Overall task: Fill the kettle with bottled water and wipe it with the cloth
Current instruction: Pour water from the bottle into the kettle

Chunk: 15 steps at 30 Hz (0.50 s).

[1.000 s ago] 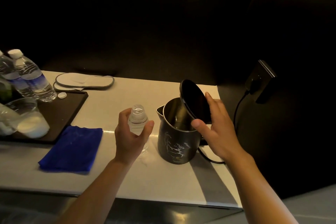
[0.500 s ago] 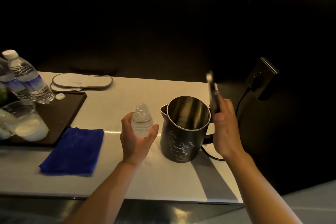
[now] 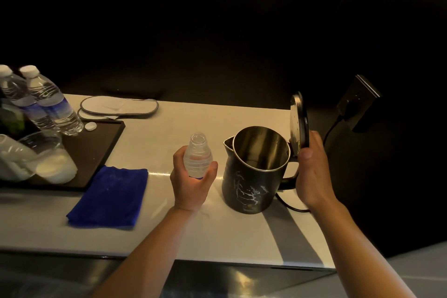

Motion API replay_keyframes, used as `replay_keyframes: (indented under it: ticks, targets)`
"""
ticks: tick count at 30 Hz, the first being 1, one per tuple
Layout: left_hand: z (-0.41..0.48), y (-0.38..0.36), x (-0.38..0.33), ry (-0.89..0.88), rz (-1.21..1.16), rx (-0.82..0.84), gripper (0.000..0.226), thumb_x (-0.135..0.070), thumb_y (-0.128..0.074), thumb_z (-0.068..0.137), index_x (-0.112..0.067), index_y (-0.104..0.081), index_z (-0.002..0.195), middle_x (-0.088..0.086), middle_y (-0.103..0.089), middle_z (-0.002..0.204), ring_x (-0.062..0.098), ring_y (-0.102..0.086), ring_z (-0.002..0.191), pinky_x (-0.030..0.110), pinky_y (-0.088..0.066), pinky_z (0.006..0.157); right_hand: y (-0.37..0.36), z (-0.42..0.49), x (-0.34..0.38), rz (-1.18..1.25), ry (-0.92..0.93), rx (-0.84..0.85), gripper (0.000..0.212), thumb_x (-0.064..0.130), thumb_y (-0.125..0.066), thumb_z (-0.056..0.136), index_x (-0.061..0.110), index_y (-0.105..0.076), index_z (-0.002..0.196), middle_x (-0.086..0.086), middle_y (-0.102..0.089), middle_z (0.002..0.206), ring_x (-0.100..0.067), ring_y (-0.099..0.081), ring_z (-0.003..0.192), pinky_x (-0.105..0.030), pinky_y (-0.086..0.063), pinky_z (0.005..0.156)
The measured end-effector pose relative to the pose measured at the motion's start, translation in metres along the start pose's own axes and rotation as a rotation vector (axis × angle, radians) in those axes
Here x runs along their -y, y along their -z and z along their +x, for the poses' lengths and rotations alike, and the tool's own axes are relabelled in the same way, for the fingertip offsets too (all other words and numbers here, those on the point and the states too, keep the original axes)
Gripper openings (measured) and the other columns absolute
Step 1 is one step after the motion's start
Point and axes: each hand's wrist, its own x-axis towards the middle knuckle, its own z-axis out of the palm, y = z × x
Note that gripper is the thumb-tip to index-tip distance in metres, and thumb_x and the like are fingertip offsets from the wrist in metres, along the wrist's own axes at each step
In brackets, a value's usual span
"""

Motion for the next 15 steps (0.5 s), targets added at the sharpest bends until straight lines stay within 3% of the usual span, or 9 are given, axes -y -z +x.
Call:
replay_keyframes:
  ticks: [3, 5, 7, 10, 15]
  targets:
    - [0.006, 0.006, -0.004, -0.053, 0.025, 0.045, 0.064, -0.045, -0.077, 0.072, -0.039, -0.041, 0.125, -0.032, -0.054, 0.109, -0.005, -0.063, 0.097, 0.006, -0.052, 0.07, -0.001, 0.0, 0.001, -0.015, 0.011, -0.007, 0.113, 0.091, -0.021, 0.083, -0.002, -0.05, 0.141, -0.008, -0.051, 0.117, -0.025, -0.056, 0.107, -0.05, -0.052, 0.091]
    - [0.013, 0.011, -0.009, -0.106, 0.046, 0.095, 0.064, -0.044, -0.078, 0.073, -0.039, -0.041, 0.126, -0.037, -0.054, 0.11, -0.007, -0.063, 0.097, 0.005, -0.052, 0.07, -0.001, 0.001, 0.002, -0.015, 0.012, -0.013, 0.112, 0.09, -0.021, 0.084, -0.001, -0.05, 0.141, -0.01, -0.052, 0.118, -0.026, -0.056, 0.109, -0.049, -0.051, 0.091]
    - [0.023, 0.017, -0.018, -0.142, 0.047, 0.162, 0.063, -0.046, -0.077, 0.075, -0.039, -0.042, 0.126, -0.041, -0.054, 0.11, -0.006, -0.064, 0.097, 0.006, -0.052, 0.07, 0.0, 0.0, 0.0, -0.01, 0.008, -0.021, 0.105, 0.086, -0.023, 0.088, 0.001, -0.05, 0.143, -0.009, -0.052, 0.119, -0.026, -0.057, 0.11, -0.05, -0.051, 0.091]
    - [0.043, 0.027, -0.031, -0.158, 0.031, 0.285, 0.06, -0.049, -0.075, 0.075, -0.04, -0.042, 0.125, -0.032, -0.058, 0.106, -0.001, -0.066, 0.095, 0.008, -0.054, 0.068, -0.002, 0.0, -0.003, -0.002, -0.005, -0.019, 0.09, 0.074, -0.026, 0.094, 0.003, -0.05, 0.145, -0.003, -0.051, 0.118, -0.023, -0.056, 0.11, -0.053, -0.052, 0.091]
    - [0.084, 0.037, -0.063, -0.185, 0.196, 0.604, 0.067, -0.061, -0.07, 0.071, -0.04, -0.041, 0.127, -0.011, -0.06, 0.109, 0.012, -0.067, 0.092, 0.008, -0.053, 0.067, -0.002, -0.002, -0.001, 0.016, 0.03, -0.003, 0.099, 0.085, -0.023, 0.09, 0.012, -0.046, 0.152, 0.003, -0.052, 0.122, -0.012, -0.055, 0.113, -0.035, -0.05, 0.092]
